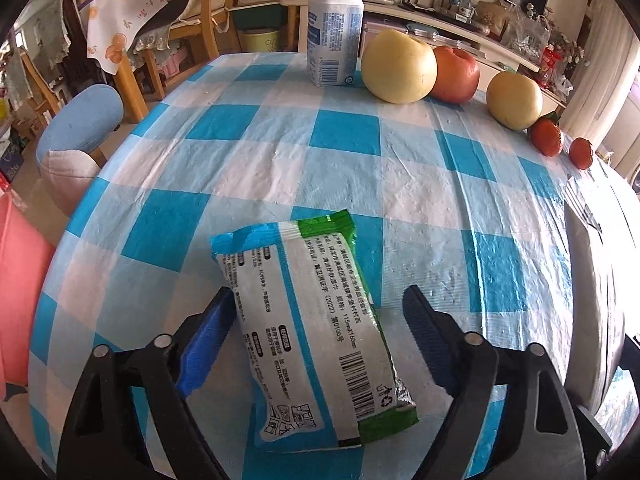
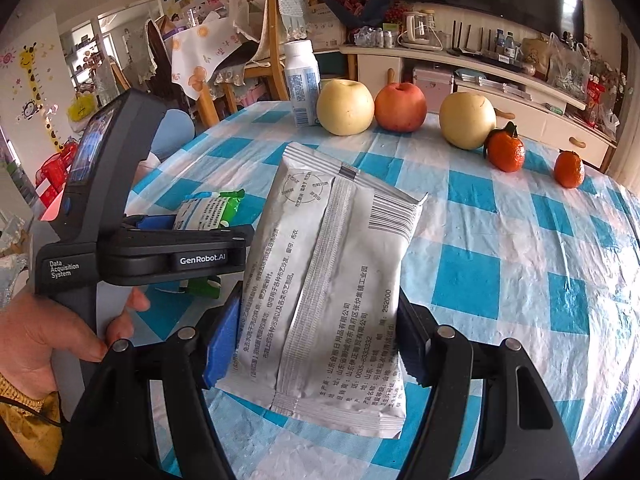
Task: Collect trash
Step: 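Hold the white packet in the right gripper while the left gripper grasps the blue-green snack packet, then carry both packets to the pink bucket and open both grippers to drop them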
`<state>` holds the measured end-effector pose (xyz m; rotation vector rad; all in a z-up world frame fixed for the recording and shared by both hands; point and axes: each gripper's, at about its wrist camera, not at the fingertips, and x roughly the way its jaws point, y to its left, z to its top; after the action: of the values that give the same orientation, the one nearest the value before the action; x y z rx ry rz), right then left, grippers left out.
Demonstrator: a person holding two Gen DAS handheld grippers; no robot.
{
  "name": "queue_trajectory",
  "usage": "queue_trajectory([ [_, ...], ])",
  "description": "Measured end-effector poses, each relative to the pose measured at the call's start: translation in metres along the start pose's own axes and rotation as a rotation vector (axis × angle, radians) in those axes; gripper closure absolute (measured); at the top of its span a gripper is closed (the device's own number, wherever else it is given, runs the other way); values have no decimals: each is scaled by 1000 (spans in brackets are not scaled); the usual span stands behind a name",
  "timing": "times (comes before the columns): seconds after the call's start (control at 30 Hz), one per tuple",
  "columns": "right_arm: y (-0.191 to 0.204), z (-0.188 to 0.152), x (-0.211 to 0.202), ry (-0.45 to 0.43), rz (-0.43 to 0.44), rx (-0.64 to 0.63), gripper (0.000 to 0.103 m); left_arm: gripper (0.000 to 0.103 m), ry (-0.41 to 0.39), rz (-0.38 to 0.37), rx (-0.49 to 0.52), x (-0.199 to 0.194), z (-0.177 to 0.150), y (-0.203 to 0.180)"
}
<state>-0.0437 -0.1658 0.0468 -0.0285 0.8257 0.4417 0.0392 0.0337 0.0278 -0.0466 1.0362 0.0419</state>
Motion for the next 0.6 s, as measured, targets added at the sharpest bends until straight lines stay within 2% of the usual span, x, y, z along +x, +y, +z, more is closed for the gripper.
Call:
queue_trajectory([
  [0.13,2,1,1,0,10,6,35,40,-14,7,10,-2,0,4],
  [0.23,4,1,3,1,18,4,35,46,-20,-12,14,-5,-1,8],
  [0.6,15,2,10,7,52,-3,35,57,-17,-116,-22,-11,-4,26],
])
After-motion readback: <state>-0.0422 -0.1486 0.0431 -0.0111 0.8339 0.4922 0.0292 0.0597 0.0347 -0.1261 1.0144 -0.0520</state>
